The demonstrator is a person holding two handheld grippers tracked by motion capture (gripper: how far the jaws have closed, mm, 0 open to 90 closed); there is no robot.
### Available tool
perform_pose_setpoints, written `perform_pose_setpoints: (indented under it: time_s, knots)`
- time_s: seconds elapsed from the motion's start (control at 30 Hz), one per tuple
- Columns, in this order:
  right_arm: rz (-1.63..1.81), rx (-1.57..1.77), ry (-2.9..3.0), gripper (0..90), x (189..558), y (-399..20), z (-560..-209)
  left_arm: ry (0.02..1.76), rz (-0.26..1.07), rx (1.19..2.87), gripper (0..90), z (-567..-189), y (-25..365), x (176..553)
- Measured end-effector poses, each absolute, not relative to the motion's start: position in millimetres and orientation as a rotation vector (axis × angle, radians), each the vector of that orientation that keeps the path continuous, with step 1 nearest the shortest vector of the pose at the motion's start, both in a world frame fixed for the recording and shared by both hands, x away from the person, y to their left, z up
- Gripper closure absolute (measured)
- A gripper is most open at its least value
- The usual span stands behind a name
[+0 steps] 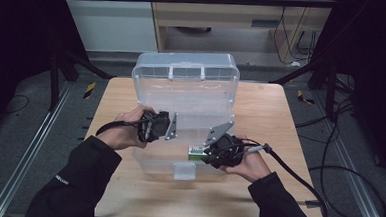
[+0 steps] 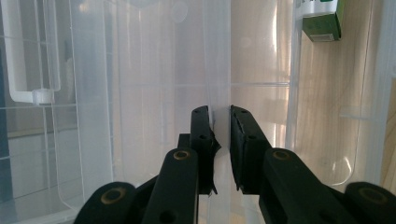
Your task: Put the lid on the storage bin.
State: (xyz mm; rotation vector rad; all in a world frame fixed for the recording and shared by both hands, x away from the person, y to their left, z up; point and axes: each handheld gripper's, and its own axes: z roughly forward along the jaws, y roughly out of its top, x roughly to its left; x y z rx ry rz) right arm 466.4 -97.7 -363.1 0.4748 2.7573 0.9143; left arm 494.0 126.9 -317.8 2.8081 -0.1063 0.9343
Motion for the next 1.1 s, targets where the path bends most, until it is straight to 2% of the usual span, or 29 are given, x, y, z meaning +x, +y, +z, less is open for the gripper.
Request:
perform_pose_setpoints:
  time_s: [0.3, 0.5, 0.73, 1.1]
  knots:
    - [1.049, 0.564, 2.688, 82.7, 466.8, -115.1, -349.5, -0.092, 0.93, 2.814, 79.6, -318.2, 127.0, 493.6]
    - [1.171, 0.656, 2.616, 86.5, 470.5, -124.1, -340.0, -0.09, 0.934, 2.826, 79.6, -317.9, 126.1, 493.0]
    - [1.267, 0.761, 2.495, 89.8, 477.0, -133.9, -330.3, -0.089, 0.932, 2.828, 79.6, -318.4, 126.1, 492.0]
    - [1.387, 0.88, 2.332, 90.0, 487.2, -144.1, -320.5, -0.09, 0.935, 2.822, 79.6, -319.8, 125.7, 490.6]
